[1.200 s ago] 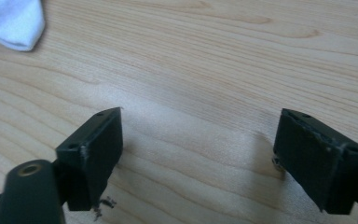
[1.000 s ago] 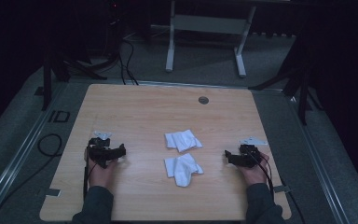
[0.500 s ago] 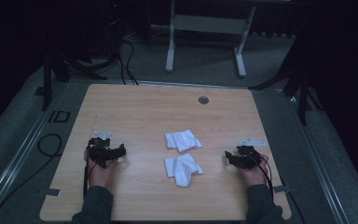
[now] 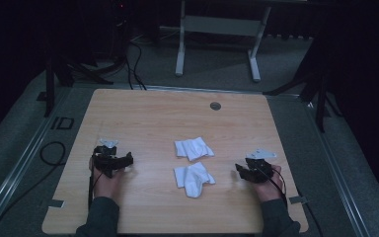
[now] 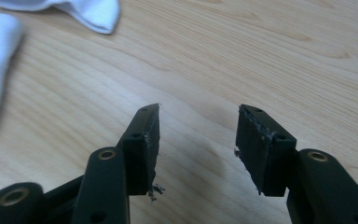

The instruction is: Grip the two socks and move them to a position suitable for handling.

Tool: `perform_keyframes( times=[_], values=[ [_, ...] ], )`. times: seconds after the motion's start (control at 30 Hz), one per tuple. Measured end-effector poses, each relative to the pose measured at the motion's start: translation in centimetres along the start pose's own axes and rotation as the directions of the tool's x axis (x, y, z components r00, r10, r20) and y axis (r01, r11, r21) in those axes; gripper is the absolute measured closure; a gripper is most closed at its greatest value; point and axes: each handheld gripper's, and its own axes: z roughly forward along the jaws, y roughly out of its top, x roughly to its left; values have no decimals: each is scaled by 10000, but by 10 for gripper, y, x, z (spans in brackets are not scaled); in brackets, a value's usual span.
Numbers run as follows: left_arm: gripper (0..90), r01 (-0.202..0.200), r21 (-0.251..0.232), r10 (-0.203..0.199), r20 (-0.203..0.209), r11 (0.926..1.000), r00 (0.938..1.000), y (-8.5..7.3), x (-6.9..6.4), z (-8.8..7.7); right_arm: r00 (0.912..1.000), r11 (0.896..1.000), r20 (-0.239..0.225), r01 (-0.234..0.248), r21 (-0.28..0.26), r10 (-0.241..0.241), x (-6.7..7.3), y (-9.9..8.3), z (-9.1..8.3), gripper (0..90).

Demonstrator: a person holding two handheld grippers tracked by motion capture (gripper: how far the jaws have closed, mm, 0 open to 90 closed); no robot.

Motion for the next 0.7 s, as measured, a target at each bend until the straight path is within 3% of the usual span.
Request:
perform_keyframes(
  times=[0.3, 0.63, 0.7],
  values=[
    [116, -5, -2, 5, -1, 10000, 10000, 0, 0, 0, 9986, 9989, -280, 461, 73, -459, 16, 3, -4, 510],
    [121, 9, -21, -9, 6, 10000, 10000, 0, 0, 0, 9906, 9947, -935, 1020, 157, -1001, 36, 6, -9, 604],
    [121, 6, -13, -6, 6, 10000, 10000, 0, 0, 0, 9868, 9929, -1152, 1170, 203, -1139, 41, 6, -8, 655]
  ],
)
